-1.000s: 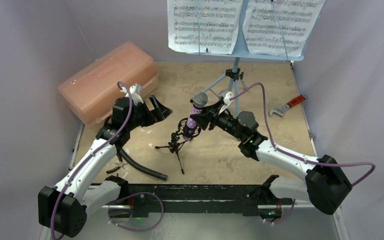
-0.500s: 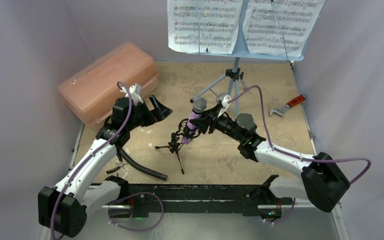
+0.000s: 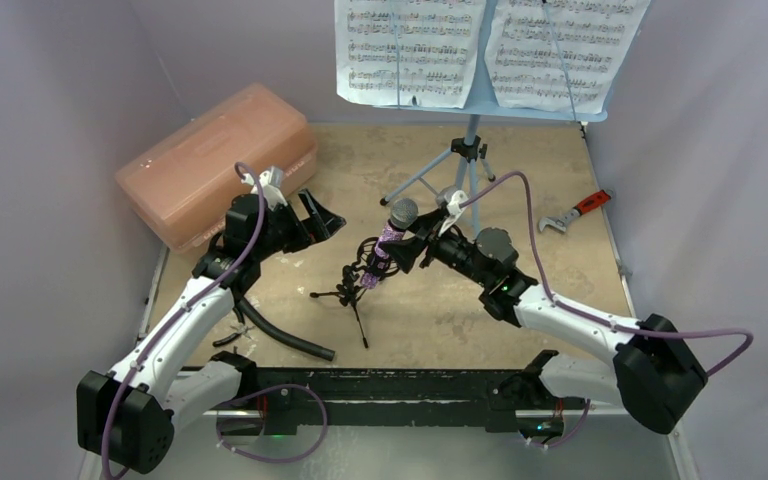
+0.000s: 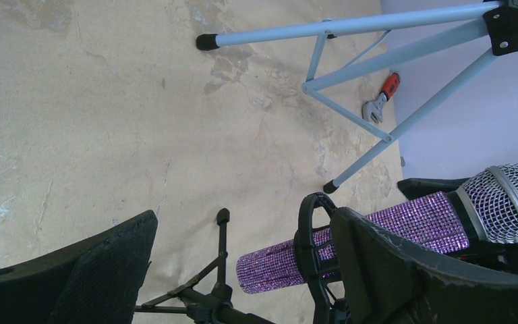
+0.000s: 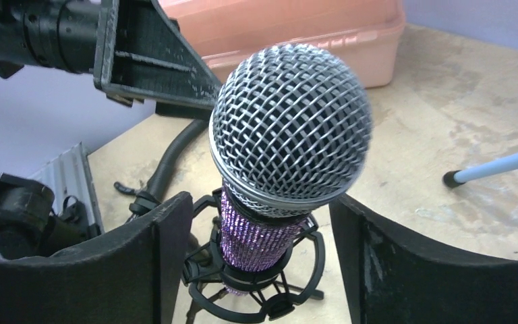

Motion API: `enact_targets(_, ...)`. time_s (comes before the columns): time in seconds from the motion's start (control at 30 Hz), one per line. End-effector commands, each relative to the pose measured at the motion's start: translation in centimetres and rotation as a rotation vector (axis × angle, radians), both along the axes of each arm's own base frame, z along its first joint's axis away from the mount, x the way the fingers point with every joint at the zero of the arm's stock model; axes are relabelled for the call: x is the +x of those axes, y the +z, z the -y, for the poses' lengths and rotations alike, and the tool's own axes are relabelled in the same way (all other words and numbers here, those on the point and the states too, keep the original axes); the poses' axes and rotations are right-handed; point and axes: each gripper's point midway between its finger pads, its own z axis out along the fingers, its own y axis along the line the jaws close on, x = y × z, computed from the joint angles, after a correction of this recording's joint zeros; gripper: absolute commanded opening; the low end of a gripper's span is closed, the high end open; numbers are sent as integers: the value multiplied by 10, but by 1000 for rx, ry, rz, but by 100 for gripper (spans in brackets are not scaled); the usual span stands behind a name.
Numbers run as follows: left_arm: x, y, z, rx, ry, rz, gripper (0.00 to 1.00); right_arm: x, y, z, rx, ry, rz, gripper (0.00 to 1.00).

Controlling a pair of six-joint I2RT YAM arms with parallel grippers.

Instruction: Set up the instrument practice props

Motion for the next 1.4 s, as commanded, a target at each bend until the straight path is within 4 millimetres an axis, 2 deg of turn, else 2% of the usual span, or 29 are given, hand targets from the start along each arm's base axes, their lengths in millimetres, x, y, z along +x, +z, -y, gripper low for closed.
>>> enact_targets(0.0,6,17,4,-29,-10,53,99,10,50,14,66,-107,88,80)
enact_targets(0.17,7,18,5,-33,-12,52,99,19,77,22,87,-171,130,87)
enact_targets(0.33,6,18,5,-33,-15,51,99,26,100,19,116,-183,148,86)
enact_targets(0.5,6,17,4,-31,-12,46,99,31,93,7,58,-150,140,74)
enact_targets(0.63,5,15,4,-31,-10,43,99,29,88,6,59,-138,122,55)
enact_targets(0.83,4,13,3,-28,-9,40,99,25,82,8,70,-136,106,43)
enact_targets(1.37,3,14,3,-40,-4,40,99,10,63,-4,73,-27,62,29)
